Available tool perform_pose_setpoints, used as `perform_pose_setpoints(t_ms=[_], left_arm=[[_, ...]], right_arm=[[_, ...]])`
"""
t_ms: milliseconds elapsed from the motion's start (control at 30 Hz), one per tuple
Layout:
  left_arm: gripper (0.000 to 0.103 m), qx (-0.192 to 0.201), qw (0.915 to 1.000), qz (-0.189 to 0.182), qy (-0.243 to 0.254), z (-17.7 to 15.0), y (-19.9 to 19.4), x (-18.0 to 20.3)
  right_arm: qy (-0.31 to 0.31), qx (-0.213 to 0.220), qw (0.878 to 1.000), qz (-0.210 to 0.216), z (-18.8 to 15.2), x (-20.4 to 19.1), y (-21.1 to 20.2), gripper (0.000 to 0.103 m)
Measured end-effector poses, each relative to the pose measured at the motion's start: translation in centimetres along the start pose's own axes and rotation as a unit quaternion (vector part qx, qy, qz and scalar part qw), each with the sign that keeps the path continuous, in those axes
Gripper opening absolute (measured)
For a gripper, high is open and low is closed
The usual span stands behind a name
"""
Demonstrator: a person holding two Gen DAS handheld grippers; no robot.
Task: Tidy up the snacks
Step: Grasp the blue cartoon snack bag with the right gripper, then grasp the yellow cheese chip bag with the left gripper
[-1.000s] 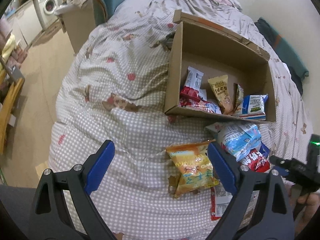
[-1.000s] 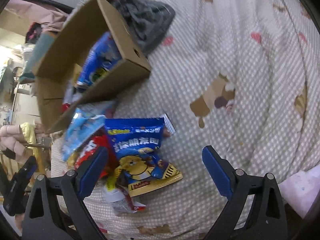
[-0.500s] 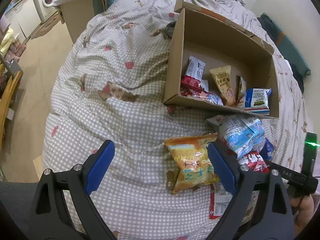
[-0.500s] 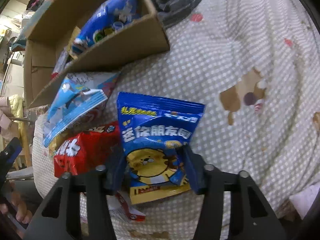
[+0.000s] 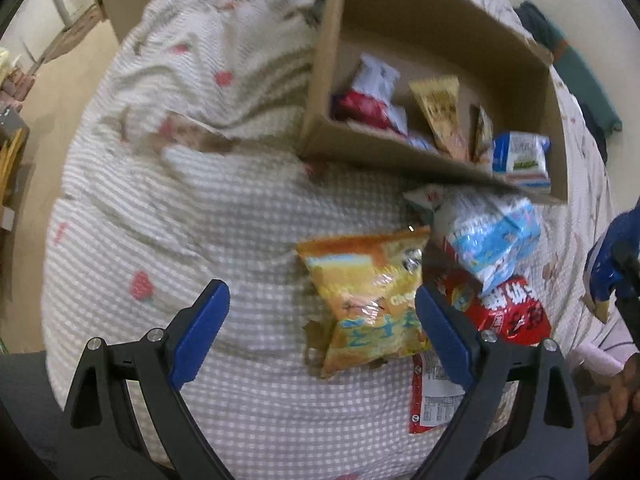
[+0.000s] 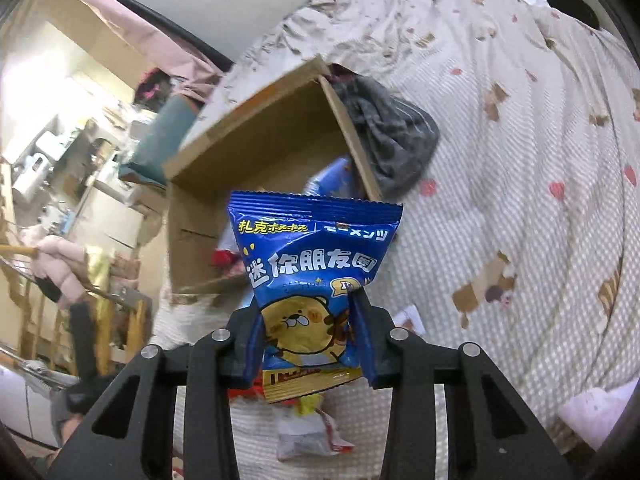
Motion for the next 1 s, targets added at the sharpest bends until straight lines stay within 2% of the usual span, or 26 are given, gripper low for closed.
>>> perform_pose_setpoints(t_ms=[133, 367, 467, 533, 633, 800, 1000], left_arm=[[0.092, 0.011, 0.9997, 0.0, 0.024, 0.1, 0.4, 1.6], [0.089, -0.026, 0.9982, 0.006, 0.054, -1.4, 3.3, 3.2], [0.072, -0.039, 0.9974, 0.001, 0.061, -1.7, 4.1, 3.4], [0.051, -0.059, 0.9966, -0.015, 0.055, -2.0, 4.7, 3.4], [0.042, -0.056, 0.997, -0.015, 0.051, -1.9, 4.5, 3.3], [0.041, -0.039, 0.9971, -0.006, 0.066, -1.7, 3.1, 3.4], [0.04, -0.029, 0.9985, 0.004, 0.047, -1.7, 0.7, 1.8]], right_arm=[[0.012, -0.008, 1.0, -0.009, -0.5, 0.7, 0.4, 0.039], [0.015, -0.009, 1.0, -0.018, -0.7, 0.9, 0.3, 0.039], [0.018, -0.01, 1.0, -0.013, -0.5, 0.9, 0.5, 0.039], [0.015, -0.011, 1.0, -0.01, -0.4, 0.6, 0.7, 0.039], [0.007, -0.012, 1.0, -0.005, -0.3, 0.1, 1.0, 0.039], [0.0, -0.016, 1.0, -0.002, -0.3, -0.2, 1.2, 0.039], [-0.003, -0.014, 1.0, 0.0, -0.4, -0.1, 1.0, 0.039]])
Point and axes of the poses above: each gripper's, at about its wrist camera, not at the fingertips, and y roughly the way its jaws point, x to its right, z to its top, the point moved 6 cm from there along y, roughly the way its jaws point, and after that the axes turned 5 degrees about -y, right-handed, at the moved point
